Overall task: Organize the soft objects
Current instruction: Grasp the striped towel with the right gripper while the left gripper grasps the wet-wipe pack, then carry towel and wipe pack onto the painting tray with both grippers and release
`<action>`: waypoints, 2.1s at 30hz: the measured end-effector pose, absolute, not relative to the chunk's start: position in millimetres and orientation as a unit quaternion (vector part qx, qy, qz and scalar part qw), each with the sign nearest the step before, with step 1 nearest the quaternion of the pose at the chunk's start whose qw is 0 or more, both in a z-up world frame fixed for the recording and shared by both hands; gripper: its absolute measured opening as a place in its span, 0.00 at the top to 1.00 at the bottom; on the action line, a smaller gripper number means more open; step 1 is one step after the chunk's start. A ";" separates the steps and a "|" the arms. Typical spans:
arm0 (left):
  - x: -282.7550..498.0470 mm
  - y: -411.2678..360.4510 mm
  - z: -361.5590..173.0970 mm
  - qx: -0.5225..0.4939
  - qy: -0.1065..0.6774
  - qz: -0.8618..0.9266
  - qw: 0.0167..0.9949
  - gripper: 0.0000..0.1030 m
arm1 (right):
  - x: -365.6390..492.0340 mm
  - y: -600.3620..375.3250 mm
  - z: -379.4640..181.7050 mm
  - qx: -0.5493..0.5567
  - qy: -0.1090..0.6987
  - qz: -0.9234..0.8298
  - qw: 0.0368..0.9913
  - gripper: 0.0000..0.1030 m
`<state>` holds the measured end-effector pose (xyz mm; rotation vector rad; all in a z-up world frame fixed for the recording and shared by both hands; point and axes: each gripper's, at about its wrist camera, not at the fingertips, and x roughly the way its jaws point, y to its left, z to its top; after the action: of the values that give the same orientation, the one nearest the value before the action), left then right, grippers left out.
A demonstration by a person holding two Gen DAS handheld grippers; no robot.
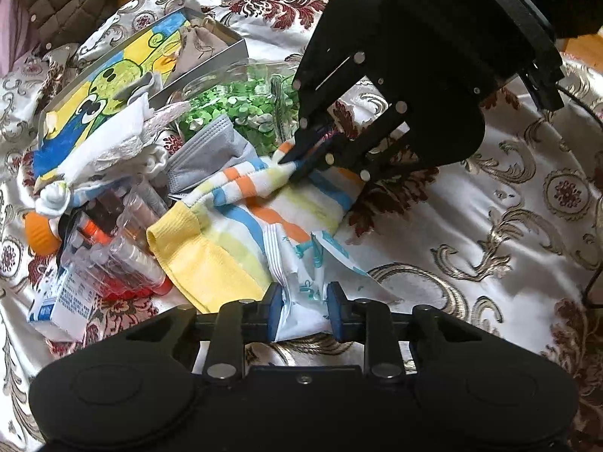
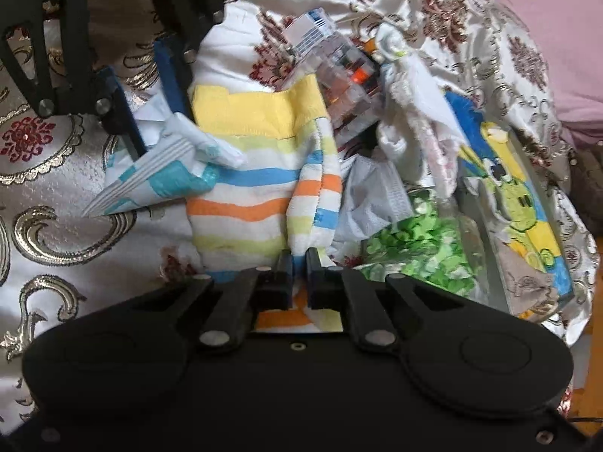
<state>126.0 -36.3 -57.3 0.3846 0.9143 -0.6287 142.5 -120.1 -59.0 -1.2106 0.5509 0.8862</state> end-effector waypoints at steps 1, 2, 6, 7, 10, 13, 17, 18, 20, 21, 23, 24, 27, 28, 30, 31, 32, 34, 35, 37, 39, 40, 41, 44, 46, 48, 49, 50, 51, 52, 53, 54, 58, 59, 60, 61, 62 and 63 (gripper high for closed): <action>124.8 -35.7 -55.7 0.179 0.431 -0.296 0.834 0.77 | 140.6 -121.6 -56.7 -0.542 0.243 0.393 0.701 0.99; 123.7 -34.8 -53.5 0.175 0.430 -0.295 0.835 0.79 | 139.2 -123.3 -53.8 -0.541 0.237 0.389 0.707 0.99; 120.4 -29.8 -36.5 0.152 0.418 -0.291 0.847 0.81 | 134.2 -127.9 -42.3 -0.541 0.217 0.375 0.721 0.99; 119.5 -28.2 -31.8 0.148 0.412 -0.289 0.851 0.81 | 132.3 -129.3 -39.4 -0.544 0.210 0.369 0.723 0.99; 120.5 -25.5 -21.6 0.133 0.402 -0.281 0.861 0.81 | 127.7 -131.4 -33.9 -0.555 0.196 0.352 0.728 0.99; 122.9 -25.1 -15.0 0.128 0.391 -0.273 0.870 0.81 | 127.0 -132.6 -28.6 -0.567 0.183 0.330 0.732 0.99; 130.8 -21.6 -0.5 0.120 0.368 -0.264 0.883 0.82 | 122.7 -135.3 -16.8 -0.578 0.157 0.303 0.741 0.99; 133.5 -20.1 3.8 0.115 0.363 -0.259 0.888 0.82 | 122.1 -136.3 -13.4 -0.581 0.149 0.298 0.743 0.99; 140.5 -17.0 11.6 0.109 0.350 -0.246 0.897 0.82 | 122.7 -137.5 -7.7 -0.585 0.135 0.290 0.746 0.99; 143.4 -16.2 14.7 0.107 0.344 -0.241 0.901 0.82 | 123.4 -137.7 -4.6 -0.587 0.128 0.285 0.747 0.99; 152.8 -14.4 21.8 0.100 0.330 -0.226 0.911 0.82 | 127.4 -137.7 0.4 -0.590 0.117 0.276 0.750 0.99; 157.2 -13.5 24.7 0.095 0.325 -0.220 0.915 0.82 | 130.1 -137.7 4.2 -0.589 0.112 0.270 0.753 0.99; 174.4 -11.4 33.1 0.069 0.311 -0.192 0.928 0.82 | 140.6 -136.4 17.3 -0.581 0.098 0.256 0.766 0.99; 179.7 -11.2 34.7 0.062 0.307 -0.184 0.932 0.82 | 149.5 -135.8 27.7 -0.574 0.090 0.248 0.775 0.99; 189.8 -11.3 37.7 0.048 0.302 -0.169 0.937 0.82 | 155.6 -134.9 34.1 -0.566 0.088 0.244 0.782 0.99; 195.8 -11.8 39.4 0.042 0.298 -0.162 0.940 0.82 | 161.3 -135.1 38.0 -0.560 0.087 0.241 0.788 0.99; 202.3 -12.5 41.6 0.037 0.294 -0.155 0.942 0.82 | 168.9 -134.6 44.3 -0.550 0.088 0.236 0.796 0.99; 215.0 -13.1 46.6 0.027 0.285 -0.143 0.947 0.82 | 181.1 -133.9 54.3 -0.529 0.097 0.230 0.811 0.99; 221.8 -13.1 49.8 0.021 0.278 -0.134 0.951 0.82 | 190.9 -133.3 59.5 -0.517 0.101 0.226 0.819 0.99; 238.1 -11.5 57.1 0.005 0.266 -0.112 0.957 0.82 | 202.5 -131.8 66.3 -0.501 0.104 0.218 0.831 0.99; 254.4 -7.7 62.8 -0.011 0.255 -0.089 0.963 0.82 | 219.0 -131.4 73.0 -0.481 0.106 0.207 0.845 0.99; 261.6 -5.6 64.8 -0.016 0.250 -0.079 0.965 0.82 | 227.2 -130.8 75.2 -0.474 0.105 0.201 0.851 0.99; 270.4 -3.7 66.3 -0.020 0.244 -0.069 0.967 0.81 | 238.3 -130.9 77.5 -0.466 0.105 0.195 0.857 0.99; 296.6 0.9 68.4 -0.039 0.237 -0.040 0.970 0.81 | 271.3 -131.3 82.4 -0.435 0.108 0.177 0.876 0.99; 311.5 3.6 66.5 -0.052 0.238 -0.023 0.970 0.81 | 290.3 -135.1 85.5 -0.409 0.113 0.165 0.890 0.99; 325.5 4.0 61.9 -0.062 0.237 -0.009 0.969 0.81 | 311.6 -137.6 86.4 -0.378 0.121 0.154 0.905 0.99; 332.6 3.6 59.1 -0.065 0.236 -0.004 0.969 0.81 | 321.8 -140.0 86.9 -0.363 0.126 0.149 0.911 0.99; 339.5 2.5 56.0 -0.065 0.236 0.000 0.970 0.81 | 333.4 -142.1 86.1 -0.344 0.132 0.142 0.919 0.99; 346.0 1.5 52.5 -0.064 0.236 0.003 0.970 0.81 | 344.0 -144.9 85.8 -0.330 0.136 0.135 0.924 0.99; 350.8 -0.3 48.7 -0.064 0.236 0.006 0.970 0.81 | 353.1 -148.6 83.4 -0.317 0.141 0.128 0.929 0.99; 356.8 -2.3 44.5 -0.064 0.237 0.009 0.969 0.81 | 360.8 -152.0 80.6 -0.303 0.147 0.121 0.934 0.99; 361.6 -3.9 40.2 -0.064 0.238 0.012 0.969 0.81 | 371.5 -156.4 77.4 -0.290 0.155 0.113 0.938 0.99; 381.1 -9.3 22.2 -0.078 0.251 0.026 0.965 0.81 | 398.5 -179.6 60.0 -0.248 0.186 0.087 0.947 0.99; 386.6 -10.6 17.6 -0.081 0.256 0.027 0.963 0.81 | 404.3 -186.9 52.2 -0.244 0.194 0.081 0.947 0.99; 391.7 -12.0 13.0 -0.084 0.261 0.029 0.961 0.81 | 409.4 -190.2 46.9 -0.243 0.200 0.077 0.946 0.99; 396.0 -12.1 8.8 -0.087 0.264 0.031 0.960 0.81 | 413.6 -192.8 41.6 -0.242 0.204 0.074 0.946 0.99; 400.8 -12.0 5.0 -0.093 0.269 0.032 0.958 0.81 | 417.6 -195.9 36.2 -0.239 0.209 0.070 0.945 0.99; 405.8 -12.0 1.1 -0.098 0.275 0.033 0.956 0.81 | 421.0 -199.6 31.0 -0.236 0.215 0.067 0.945 0.99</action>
<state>405.8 -12.0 1.1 -0.1998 0.5589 0.0663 421.0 -199.6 31.0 -0.4818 0.4379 0.1359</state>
